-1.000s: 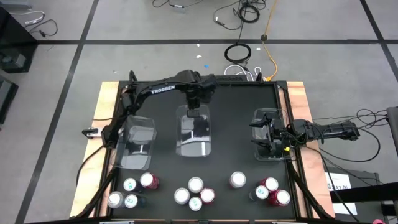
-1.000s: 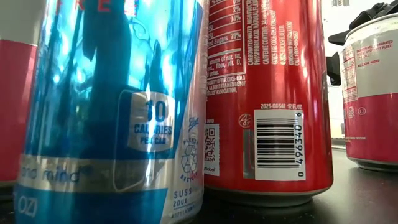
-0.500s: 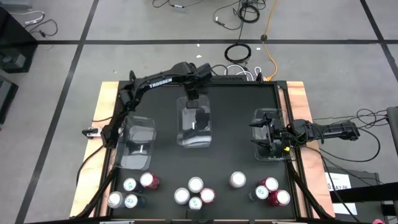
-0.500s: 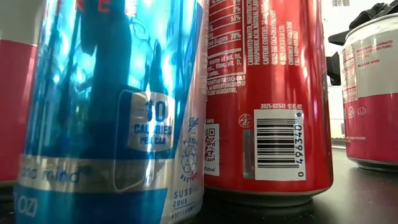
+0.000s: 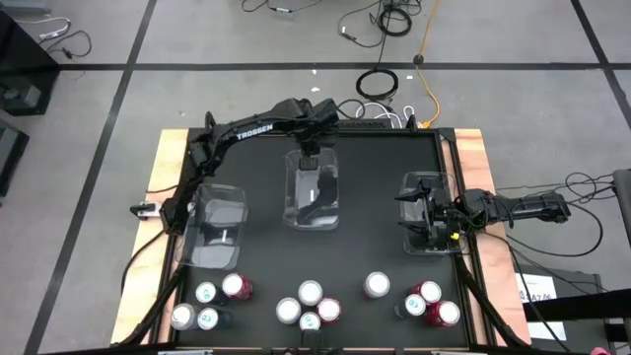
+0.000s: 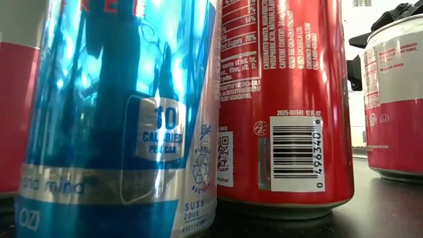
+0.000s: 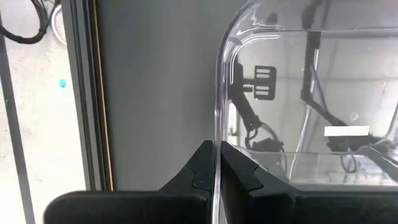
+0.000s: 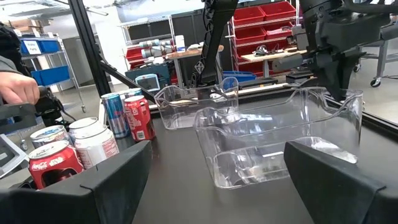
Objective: Sort soda cans
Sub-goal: Adjust the top transparent bin to the center, then adjust the left transparent bin next to the center transparent bin
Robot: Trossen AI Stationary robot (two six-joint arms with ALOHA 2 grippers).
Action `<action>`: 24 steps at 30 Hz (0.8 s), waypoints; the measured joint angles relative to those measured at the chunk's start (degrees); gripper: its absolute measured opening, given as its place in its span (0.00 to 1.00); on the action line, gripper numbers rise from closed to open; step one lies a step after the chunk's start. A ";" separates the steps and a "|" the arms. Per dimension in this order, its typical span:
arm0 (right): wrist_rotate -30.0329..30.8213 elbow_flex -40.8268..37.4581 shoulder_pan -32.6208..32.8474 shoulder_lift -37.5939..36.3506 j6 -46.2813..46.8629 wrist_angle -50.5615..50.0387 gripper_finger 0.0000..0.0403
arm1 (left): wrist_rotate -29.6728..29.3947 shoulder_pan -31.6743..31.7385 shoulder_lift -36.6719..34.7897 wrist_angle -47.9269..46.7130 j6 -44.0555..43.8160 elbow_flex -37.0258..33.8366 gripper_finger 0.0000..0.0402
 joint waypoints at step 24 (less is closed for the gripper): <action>0.02 -0.01 0.00 0.00 0.00 0.00 0.89 | -4.11 0.00 -1.98 -0.45 -7.15 0.48 0.16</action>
